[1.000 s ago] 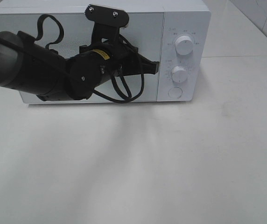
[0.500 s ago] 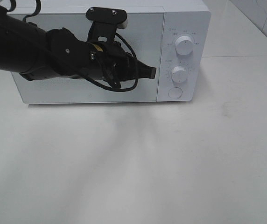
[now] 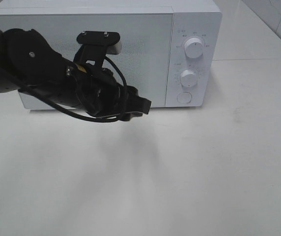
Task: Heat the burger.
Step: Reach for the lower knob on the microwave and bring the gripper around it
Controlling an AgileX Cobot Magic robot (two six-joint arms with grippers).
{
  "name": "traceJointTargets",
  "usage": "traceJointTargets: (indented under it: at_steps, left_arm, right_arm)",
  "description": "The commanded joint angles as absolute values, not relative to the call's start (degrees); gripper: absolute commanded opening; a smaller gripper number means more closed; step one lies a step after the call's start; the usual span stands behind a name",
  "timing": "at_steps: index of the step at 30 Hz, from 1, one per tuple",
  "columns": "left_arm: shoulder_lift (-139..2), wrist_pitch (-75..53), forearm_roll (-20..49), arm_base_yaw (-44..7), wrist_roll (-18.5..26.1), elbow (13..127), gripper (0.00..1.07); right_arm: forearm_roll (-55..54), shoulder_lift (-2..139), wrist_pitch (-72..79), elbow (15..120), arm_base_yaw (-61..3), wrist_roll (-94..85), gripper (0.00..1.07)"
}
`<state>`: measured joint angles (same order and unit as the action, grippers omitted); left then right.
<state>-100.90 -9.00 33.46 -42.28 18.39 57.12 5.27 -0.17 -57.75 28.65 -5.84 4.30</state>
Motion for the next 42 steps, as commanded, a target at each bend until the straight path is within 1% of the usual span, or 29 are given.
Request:
traceJointTargets:
  at_steps: [1, 5, 9, 10, 14, 15, 16, 17, 18, 19, 21, 22, 23, 24, 25, 26, 27, 29, 30, 31, 32, 33, 34, 35, 36, 37, 38, 40, 42]
  left_arm:
    - [-99.2, -16.3, 33.0, -42.5, 18.1, 56.8, 1.01]
    - [-98.3, -20.6, 31.6, -42.5, 18.1, 56.8, 1.01]
    - [-95.6, -27.7, 29.8, -42.5, 18.1, 56.8, 1.01]
    - [-94.2, -30.7, 28.1, -42.5, 18.0, 56.8, 1.01]
    - [-91.6, -35.2, 26.1, -42.5, 17.8, 56.8, 1.01]
    - [-90.2, -37.0, 24.8, -42.3, 15.6, 56.8, 1.01]
    - [-90.2, -37.0, 24.8, -42.3, 15.6, 56.8, 1.01]
    - [-89.6, -38.0, 23.8, -41.8, 13.6, 56.8, 1.01]
    - [-88.5, -40.3, 21.6, -40.1, 9.7, 56.8, 1.01]
    - [-88.5, -40.3, 21.6, -40.1, 9.7, 56.8, 1.01]
    - [-86.7, -44.9, 18.2, -36.3, 6.1, 56.8, 1.0]
    - [-86.7, -44.9, 18.2, -36.3, 6.1, 56.8, 1.0]
    - [-85.5, -48.4, 16.4, -33.6, 5.3, 56.8, 1.0]
    - [-84.8, -50.1, 15.4, -32.2, 4.8, 56.8, 1.0]
    - [-84.8, -50.1, 15.4, -32.2, 4.8, 56.8, 1.0]
    - [-83.4, -52.6, 13.6, -29.8, 3.7, 56.8, 1.0]
    - [-83.4, -52.6, 13.6, -29.8, 3.7, 56.8, 1.0]
    - [-80.8, -55.2, 10.7, -26.1, 1.4, 56.8, 1.0]
    - [-80.8, -55.2, 10.7, -26.1, 1.4, 56.8, 1.0]
    - [-78.9, -56.5, 9.1, -23.1, 0.0, 56.8, 1.0]
    - [-78.9, -56.5, 9.1, -23.1, 0.0, 56.8, 1.0]
    - [-77.9, -57.4, 8.4, -21.7, -0.3, 56.8, 1.0]
    - [-76.1, -59.2, 7.0, -19.1, -1.1, 56.8, 1.0]
    - [-75.5, -60.1, 6.5, -18.0, -1.3, 56.8, 1.0]
    - [-75.5, -60.1, 6.5, -18.0, -1.3, 56.8, 1.0]
    - [-73.7, -62.1, 5.7, -15.6, -1.3, 56.8, 1.0]
    - [-73.7, -62.1, 5.7, -15.6, -1.3, 56.8, 1.0]
    - [-71.1, -65.5, 4.6, -12.1, -1.3, 56.8, 1.0]
    - [-70.2, -66.4, 4.0, -11.2, -1.5, 56.8, 1.0]
  right_arm:
    - [5.3, -1.9, -57.1, 28.5, -5.4, 4.2, 0.71]
    - [5.3, -1.9, -57.1, 28.5, -5.4, 4.2, 0.71]
    - [5.3, -1.9, -57.1, 28.5, -5.4, 4.1, 0.71]
    - [5.3, -1.9, -57.1, 28.5, -5.4, 4.1, 0.71]
    - [5.2, -1.9, -57.1, 28.5, -5.4, 3.7, 0.71]
    - [5.2, -1.9, -57.1, 28.5, -5.4, 3.7, 0.71]
    - [5.2, -1.9, -57.1, 28.5, -5.4, 3.7, 0.71]
    - [5.2, -1.9, -57.1, 28.5, -5.4, 3.7, 0.71]
    - [5.2, -1.9, -57.1, 28.5, -5.4, 3.7, 0.71]
    - [5.2, -1.9, -57.1, 28.5, -5.4, 3.7, 0.71]
    - [5.2, -1.9, -57.1, 28.5, -5.4, 3.7, 0.71]
    - [5.2, -1.9, -57.1, 28.5, -5.4, 3.7, 0.71]
    - [5.2, -1.9, -57.1, 28.5, -5.4, 3.7, 0.71]
    - [5.2, -1.9, -57.1, 28.5, -5.4, 3.7, 0.71]
    - [5.2, -1.9, -57.1, 28.5, -5.4, 3.7, 0.71]
    - [5.2, -1.9, -57.1, 28.5, -5.4, 3.7, 0.71]
    - [5.2, -1.9, -57.1, 28.5, -5.4, 3.7, 0.71]
    - [5.2, -1.9, -57.1, 28.5, -5.4, 3.7, 0.71]
    - [5.2, -1.9, -57.1, 28.5, -5.4, 3.7, 0.71]
    - [5.2, -1.9, -57.1, 28.5, -5.4, 3.7, 0.71]
    - [5.2, -1.9, -57.1, 28.5, -5.4, 3.7, 0.71]
    - [5.2, -1.9, -57.1, 28.5, -5.4, 3.7, 0.71]
    - [5.2, -1.9, -57.1, 28.5, -5.4, 3.7, 0.71]
    - [5.2, -1.9, -57.1, 28.5, -5.4, 3.7, 0.71]
    - [5.2, -1.9, -57.1, 28.5, -5.4, 3.7, 0.71]
    - [5.2, -1.9, -57.1, 28.5, -5.4, 3.7, 0.71]
    - [5.2, -1.9, -57.1, 28.5, -5.4, 3.7, 0.71]
    - [5.2, -1.9, -57.1, 28.5, -5.4, 3.7, 0.71]
    - [5.2, -1.9, -57.1, 28.5, -5.4, 3.7, 0.71]
